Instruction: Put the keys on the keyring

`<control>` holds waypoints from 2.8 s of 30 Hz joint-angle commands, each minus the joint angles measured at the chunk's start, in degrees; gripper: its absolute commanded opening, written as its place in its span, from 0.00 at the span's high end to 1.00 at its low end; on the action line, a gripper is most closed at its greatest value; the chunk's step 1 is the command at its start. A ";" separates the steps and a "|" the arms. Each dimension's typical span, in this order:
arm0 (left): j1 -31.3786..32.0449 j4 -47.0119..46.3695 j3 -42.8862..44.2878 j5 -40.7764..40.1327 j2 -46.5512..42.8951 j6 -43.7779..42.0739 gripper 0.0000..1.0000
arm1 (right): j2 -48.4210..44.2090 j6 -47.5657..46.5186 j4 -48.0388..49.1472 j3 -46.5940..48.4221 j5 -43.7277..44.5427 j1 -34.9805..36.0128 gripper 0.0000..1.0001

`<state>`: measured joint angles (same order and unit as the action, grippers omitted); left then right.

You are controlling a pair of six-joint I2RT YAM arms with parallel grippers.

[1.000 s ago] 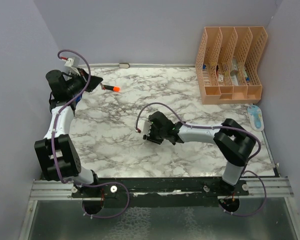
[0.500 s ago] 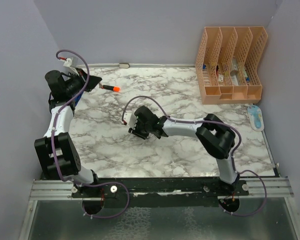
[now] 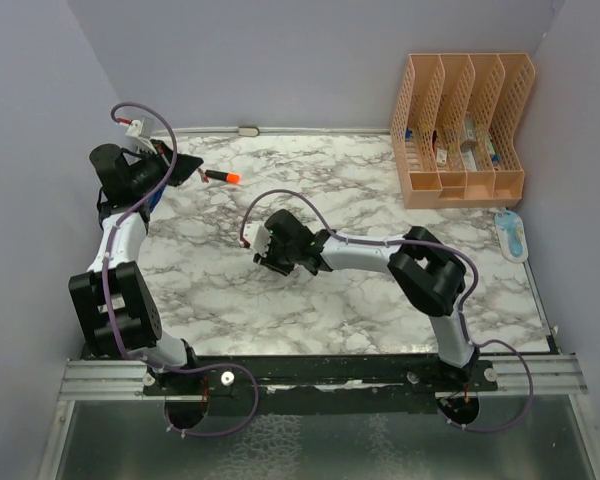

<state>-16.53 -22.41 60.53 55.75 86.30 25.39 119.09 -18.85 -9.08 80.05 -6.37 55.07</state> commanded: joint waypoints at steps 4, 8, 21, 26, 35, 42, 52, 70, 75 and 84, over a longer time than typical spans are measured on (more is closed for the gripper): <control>-1.25 -1.95 -0.73 2.08 -0.18 0.57 1.00 | -4.62 -5.99 3.03 -4.38 -8.44 -0.14 0.75; -1.44 -2.10 -0.99 2.09 -0.41 0.68 1.00 | -4.98 -8.74 4.29 -4.59 -10.49 -0.15 0.75; -1.66 -3.83 -1.46 2.34 -0.25 1.84 1.00 | -0.12 -13.32 3.42 1.26 -16.32 -1.64 0.72; -1.93 -4.40 -1.70 2.52 -0.07 2.31 1.00 | 1.82 -13.90 1.05 3.99 -18.61 -2.87 0.73; -2.10 -6.65 -2.22 3.13 0.64 4.45 1.00 | 3.26 -13.32 0.83 1.46 -19.76 -4.34 0.75; -2.23 -7.73 -2.56 3.59 0.96 5.42 1.00 | 4.88 -13.03 1.28 1.96 -20.83 -4.44 0.77; -2.39 -8.17 -2.76 3.41 0.99 6.44 1.00 | 4.13 -11.92 1.40 -0.30 -21.36 -4.44 0.87; -2.45 -8.51 -3.20 3.49 1.27 7.37 1.00 | 0.04 -8.84 5.90 -5.17 -18.64 -4.49 0.93; -2.45 -8.76 -3.10 3.66 1.57 7.72 1.00 | -0.42 -8.37 5.94 -6.16 -19.96 -4.45 0.82; -2.44 -9.44 -3.26 4.01 1.89 8.56 1.00 | -3.06 -8.22 7.55 -8.31 -20.22 -4.36 0.79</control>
<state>-18.44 -29.56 57.95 57.71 87.83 33.21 118.39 -27.64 -1.21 73.71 -25.85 50.57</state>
